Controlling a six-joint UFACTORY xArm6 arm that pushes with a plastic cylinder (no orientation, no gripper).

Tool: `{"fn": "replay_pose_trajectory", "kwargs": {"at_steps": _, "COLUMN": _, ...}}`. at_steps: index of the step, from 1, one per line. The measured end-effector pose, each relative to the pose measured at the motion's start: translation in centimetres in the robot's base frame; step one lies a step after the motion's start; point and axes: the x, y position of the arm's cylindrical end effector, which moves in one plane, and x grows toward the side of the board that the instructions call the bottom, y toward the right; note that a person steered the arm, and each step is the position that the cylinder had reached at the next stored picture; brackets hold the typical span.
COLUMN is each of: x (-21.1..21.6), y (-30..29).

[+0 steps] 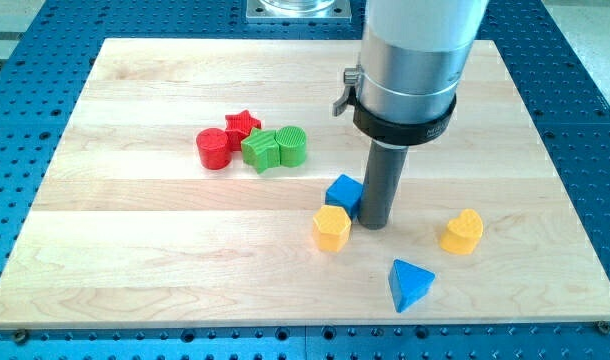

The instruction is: Place the triangle below of the hexagon

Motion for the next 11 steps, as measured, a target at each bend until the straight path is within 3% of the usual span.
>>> {"fn": "replay_pose_trajectory", "kwargs": {"at_steps": 1, "x": 1.9, "y": 5.5}}
{"fn": "replay_pose_trajectory", "kwargs": {"at_steps": 3, "x": 9.1, "y": 10.1}}
{"fn": "replay_pose_trajectory", "kwargs": {"at_steps": 6, "x": 9.6, "y": -6.1}}
{"fn": "replay_pose_trajectory", "kwargs": {"at_steps": 8, "x": 7.5, "y": 4.3}}
{"fn": "replay_pose_trajectory", "kwargs": {"at_steps": 11, "x": 7.7, "y": -3.4}}
